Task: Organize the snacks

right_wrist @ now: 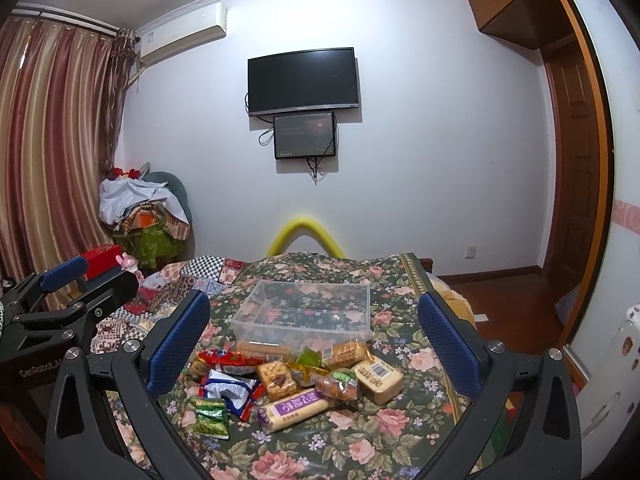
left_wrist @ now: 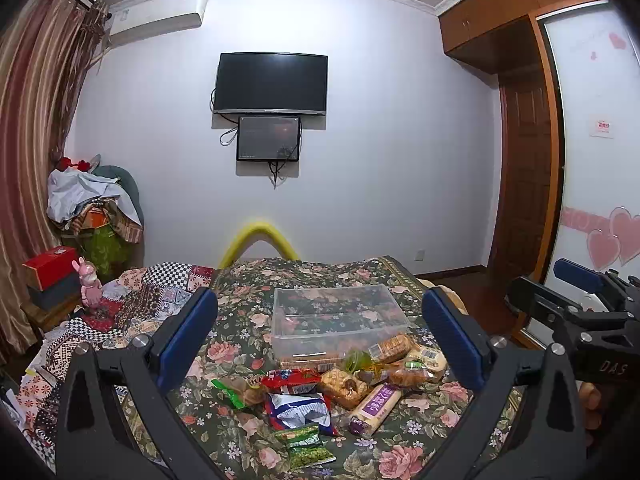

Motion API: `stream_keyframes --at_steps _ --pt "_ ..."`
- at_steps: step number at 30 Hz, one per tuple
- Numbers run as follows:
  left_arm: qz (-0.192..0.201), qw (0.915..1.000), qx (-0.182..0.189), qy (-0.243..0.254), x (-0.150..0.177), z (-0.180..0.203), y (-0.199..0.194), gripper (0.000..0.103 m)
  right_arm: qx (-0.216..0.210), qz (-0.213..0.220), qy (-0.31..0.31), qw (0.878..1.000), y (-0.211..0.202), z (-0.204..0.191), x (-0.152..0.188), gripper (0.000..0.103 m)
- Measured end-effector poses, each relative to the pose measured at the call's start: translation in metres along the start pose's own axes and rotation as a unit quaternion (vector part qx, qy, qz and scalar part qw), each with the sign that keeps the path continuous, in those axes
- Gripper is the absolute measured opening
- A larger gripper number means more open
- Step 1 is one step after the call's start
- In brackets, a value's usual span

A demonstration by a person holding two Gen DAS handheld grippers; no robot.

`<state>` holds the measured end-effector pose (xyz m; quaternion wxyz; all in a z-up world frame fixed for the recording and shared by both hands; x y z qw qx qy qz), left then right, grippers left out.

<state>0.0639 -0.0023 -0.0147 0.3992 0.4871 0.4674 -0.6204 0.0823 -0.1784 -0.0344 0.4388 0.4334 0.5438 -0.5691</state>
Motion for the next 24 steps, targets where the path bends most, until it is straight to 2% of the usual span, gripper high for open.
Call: stream_keyframes --at_steps 24 --pt "0.002 1.0000 -0.003 -0.001 -0.0013 0.0011 -0.0006 0.103 0.000 -0.001 -0.001 1.000 -0.0016 -0.0006 -0.0001 0.103"
Point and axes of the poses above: each gripper's, at about its wrist camera, not at the fingertips, and y roughly the way its jaws point, z to its right, x to its underside, the point moved 7 cm from there along y, roughly the way its jaws point, and after that the axes turned 14 degrees about x, right-handed, at the moved point
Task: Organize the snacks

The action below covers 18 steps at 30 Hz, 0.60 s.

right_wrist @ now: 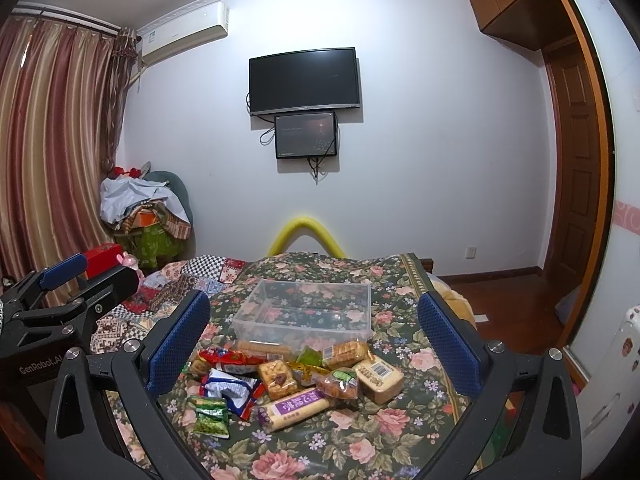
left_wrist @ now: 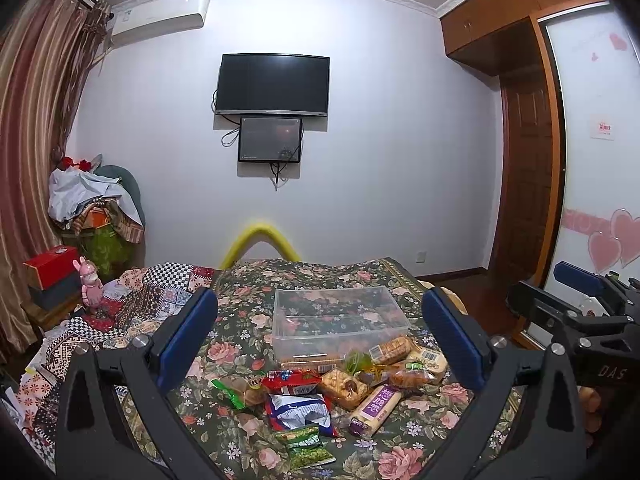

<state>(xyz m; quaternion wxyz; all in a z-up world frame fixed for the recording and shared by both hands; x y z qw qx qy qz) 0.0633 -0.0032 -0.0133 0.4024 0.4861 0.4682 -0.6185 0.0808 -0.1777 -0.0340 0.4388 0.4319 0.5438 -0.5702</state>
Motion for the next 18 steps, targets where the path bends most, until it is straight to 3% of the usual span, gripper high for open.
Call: stream_keyframes --at_steps 18 --pt "-0.022 0.9996 -0.009 -0.017 0.016 -0.014 0.016 0.103 0.002 -0.022 -0.004 1.000 0.016 0.000 0.012 0.103"
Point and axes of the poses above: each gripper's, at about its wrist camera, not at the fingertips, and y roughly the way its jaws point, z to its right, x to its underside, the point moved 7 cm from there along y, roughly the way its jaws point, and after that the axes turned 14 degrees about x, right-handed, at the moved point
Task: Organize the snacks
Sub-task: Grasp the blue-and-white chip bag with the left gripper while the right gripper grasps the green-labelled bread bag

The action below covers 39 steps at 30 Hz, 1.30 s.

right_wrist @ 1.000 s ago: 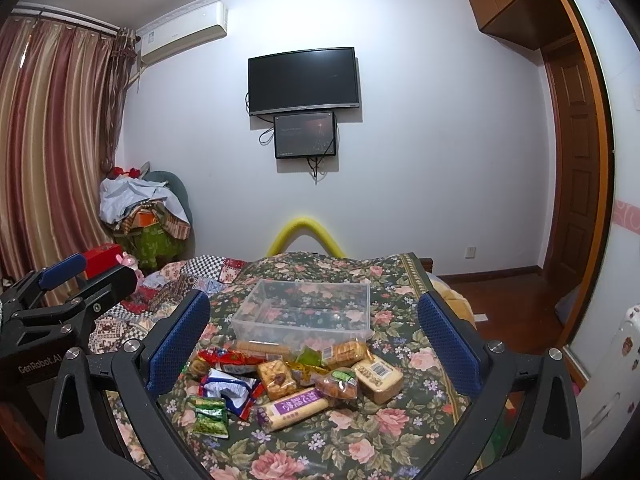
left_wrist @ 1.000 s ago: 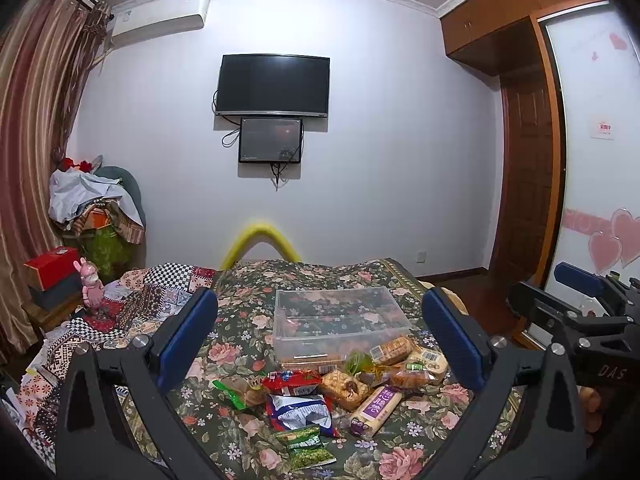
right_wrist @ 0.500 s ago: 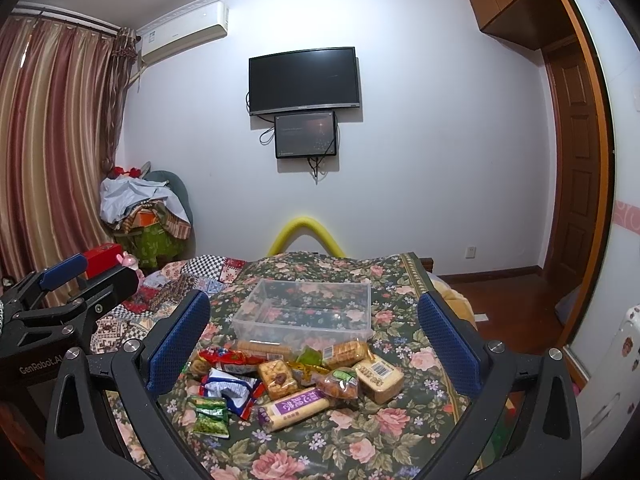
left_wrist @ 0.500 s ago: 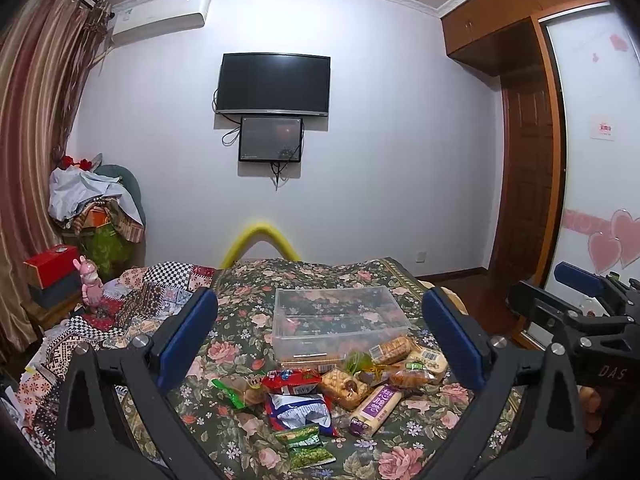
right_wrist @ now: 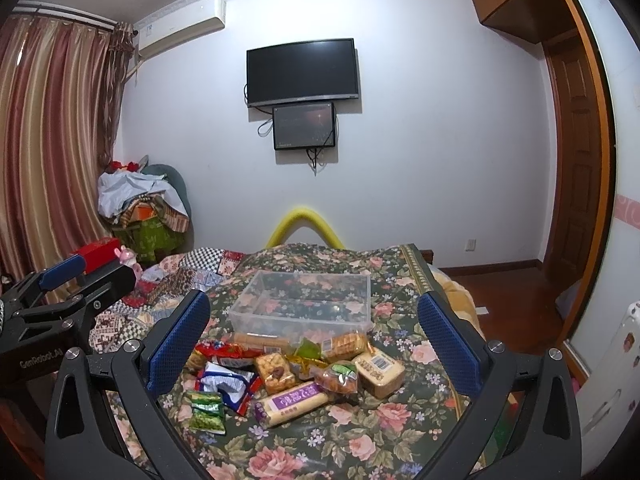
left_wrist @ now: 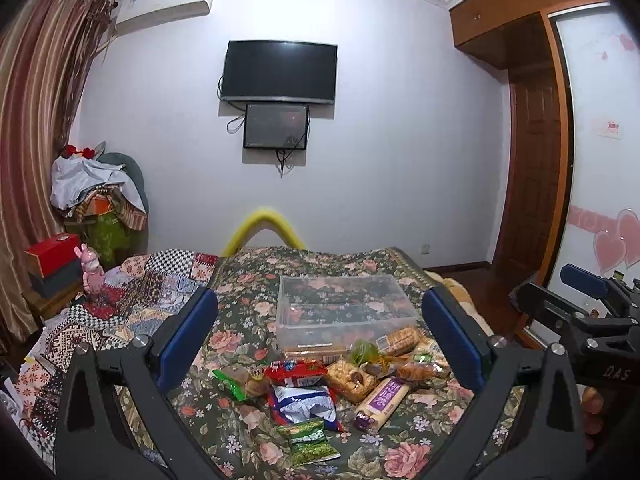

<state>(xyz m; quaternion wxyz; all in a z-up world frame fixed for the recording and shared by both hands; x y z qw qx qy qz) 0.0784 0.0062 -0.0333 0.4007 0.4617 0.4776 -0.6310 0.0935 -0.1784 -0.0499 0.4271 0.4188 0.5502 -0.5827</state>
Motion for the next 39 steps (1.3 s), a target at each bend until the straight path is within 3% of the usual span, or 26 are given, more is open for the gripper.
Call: stream_keyframes --at_steps 6,13,24,29,33,39 --pt "-0.027 0.9995 -0.018 -0.005 0.020 -0.017 0.017 0.103 -0.004 -0.032 -0.003 0.999 0.021 0.001 0.018 0.103" --pt "-0.078 0.9966 -0.020 -0.017 0.055 -0.036 0.043 0.103 -0.002 -0.097 -0.018 0.995 0.060 -0.002 0.056 0.103" --pt "-0.165 0.9852 -0.032 -0.035 0.107 -0.077 0.089 0.103 0.006 -0.200 -0.030 0.979 0.114 0.004 0.106 0.103" --pt "-0.192 0.9802 -0.018 -0.044 0.118 -0.095 0.107 0.097 0.007 -0.223 -0.043 0.974 0.132 0.005 0.121 0.103" --pt "-0.233 0.9703 0.004 -0.066 0.134 -0.102 0.123 0.089 0.003 -0.245 -0.041 0.969 0.144 0.005 0.131 0.102" --pt "-0.269 0.9586 0.030 -0.089 0.160 -0.101 0.128 0.087 -0.008 -0.262 -0.036 0.964 0.147 0.000 0.140 0.098"
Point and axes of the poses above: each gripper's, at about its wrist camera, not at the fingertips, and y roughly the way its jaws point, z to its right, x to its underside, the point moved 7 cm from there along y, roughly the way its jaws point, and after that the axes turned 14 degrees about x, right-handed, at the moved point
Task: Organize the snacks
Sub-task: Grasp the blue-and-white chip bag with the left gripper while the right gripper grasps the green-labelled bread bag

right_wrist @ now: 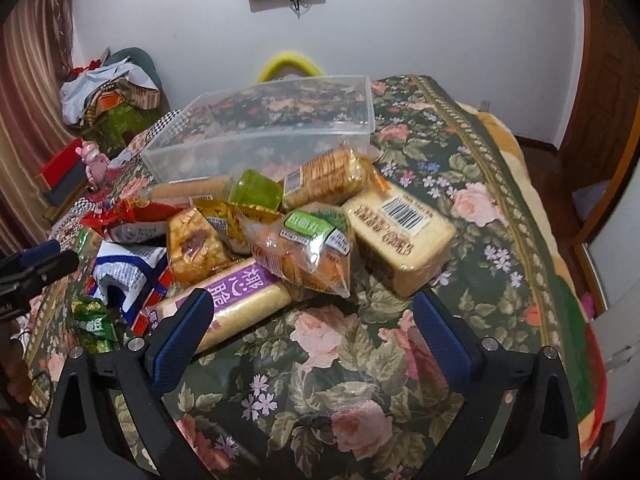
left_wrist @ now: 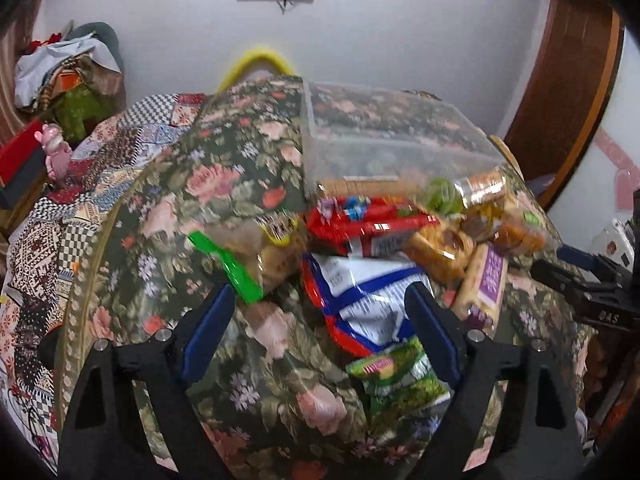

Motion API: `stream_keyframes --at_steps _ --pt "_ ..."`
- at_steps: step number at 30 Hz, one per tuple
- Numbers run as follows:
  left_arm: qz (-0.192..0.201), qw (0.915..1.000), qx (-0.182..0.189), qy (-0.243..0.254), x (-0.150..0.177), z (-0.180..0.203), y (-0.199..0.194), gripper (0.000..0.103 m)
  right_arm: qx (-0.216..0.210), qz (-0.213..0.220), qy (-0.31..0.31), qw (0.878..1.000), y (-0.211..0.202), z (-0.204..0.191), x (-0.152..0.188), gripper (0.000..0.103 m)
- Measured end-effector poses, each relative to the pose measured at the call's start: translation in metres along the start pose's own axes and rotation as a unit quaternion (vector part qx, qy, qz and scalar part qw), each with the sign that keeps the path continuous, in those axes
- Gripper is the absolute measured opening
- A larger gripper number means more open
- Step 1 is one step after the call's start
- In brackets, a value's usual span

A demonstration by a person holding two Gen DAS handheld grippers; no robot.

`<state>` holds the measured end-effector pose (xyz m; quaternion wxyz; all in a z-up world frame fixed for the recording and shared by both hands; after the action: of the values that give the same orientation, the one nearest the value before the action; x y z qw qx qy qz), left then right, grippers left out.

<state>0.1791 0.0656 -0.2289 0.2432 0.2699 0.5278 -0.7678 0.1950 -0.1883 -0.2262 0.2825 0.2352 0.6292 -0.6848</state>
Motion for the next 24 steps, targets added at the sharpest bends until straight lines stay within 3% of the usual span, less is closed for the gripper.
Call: stream_keyframes --at_steps 8,13,16,24 --pt "-0.044 0.9986 0.030 0.002 0.002 0.023 0.030 0.088 -0.003 -0.009 0.004 1.000 0.005 -0.001 -0.003 0.093" --pt "-0.071 0.9971 0.028 -0.010 0.004 0.022 0.052 0.087 -0.005 -0.003 0.010 1.000 0.009 -0.002 -0.014 0.093" --pt "-0.066 0.9974 0.025 -0.013 0.003 0.022 0.055 0.088 -0.001 0.000 0.009 1.000 0.014 -0.005 -0.019 0.093" --pt "-0.058 0.9978 0.020 -0.024 0.004 0.015 0.060 0.087 0.011 0.006 -0.003 1.000 0.021 -0.011 -0.025 0.078"
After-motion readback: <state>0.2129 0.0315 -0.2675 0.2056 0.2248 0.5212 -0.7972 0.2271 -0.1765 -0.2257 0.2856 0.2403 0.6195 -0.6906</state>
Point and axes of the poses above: each gripper's, at about its wrist camera, not at the fingertips, and y roughly the way its jaws point, z to its right, x to its underside, the point moved 7 cm from there along y, roughly the way its jaws point, and after that the axes turned 14 degrees about x, right-handed, at the moved point
